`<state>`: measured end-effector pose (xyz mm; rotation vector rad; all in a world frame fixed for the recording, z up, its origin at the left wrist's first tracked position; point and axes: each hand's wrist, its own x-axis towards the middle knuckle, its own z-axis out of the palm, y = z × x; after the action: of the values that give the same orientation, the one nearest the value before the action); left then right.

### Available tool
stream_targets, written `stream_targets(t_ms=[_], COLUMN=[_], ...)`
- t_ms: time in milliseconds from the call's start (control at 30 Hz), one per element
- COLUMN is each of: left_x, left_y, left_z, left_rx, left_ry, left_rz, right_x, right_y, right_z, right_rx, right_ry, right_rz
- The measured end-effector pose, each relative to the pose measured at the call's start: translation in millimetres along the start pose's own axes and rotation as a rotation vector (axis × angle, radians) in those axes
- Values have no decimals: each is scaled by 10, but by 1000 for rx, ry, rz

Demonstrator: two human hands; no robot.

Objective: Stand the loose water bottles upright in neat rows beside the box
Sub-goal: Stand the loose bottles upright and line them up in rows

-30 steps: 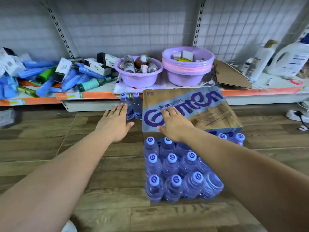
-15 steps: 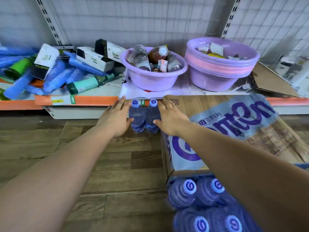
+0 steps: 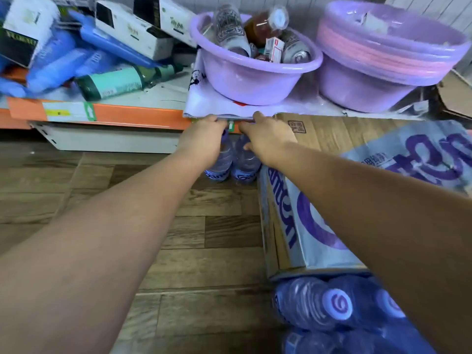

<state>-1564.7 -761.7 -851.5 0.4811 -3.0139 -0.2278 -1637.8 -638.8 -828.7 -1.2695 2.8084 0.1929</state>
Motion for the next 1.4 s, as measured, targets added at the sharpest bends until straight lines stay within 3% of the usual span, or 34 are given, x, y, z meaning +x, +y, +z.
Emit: stream_targets(t_ms=[200, 500, 733, 1100, 1400], left_x=[-322, -1006, -1677, -2154, -2455], left_y=[-34, 185, 530, 1650, 3011], left_z=[-27, -232, -949, -2521, -2977], left_rx=[-17, -135, -187, -16, -27], left_ry=[-21, -8, 146, 152, 204], left_rz=[-29, -106, -136, -83, 119], right_x=[-238, -735, -1477, -2778, -3975], right_y=[-102, -176, -180, 463, 1351], right_z=[71, -62, -718, -2215, -2737], right_rx=[289, 432, 537, 432, 226], right_ry=[9, 12, 108, 217, 213], right_rz=[-52, -15, -49, -162, -12])
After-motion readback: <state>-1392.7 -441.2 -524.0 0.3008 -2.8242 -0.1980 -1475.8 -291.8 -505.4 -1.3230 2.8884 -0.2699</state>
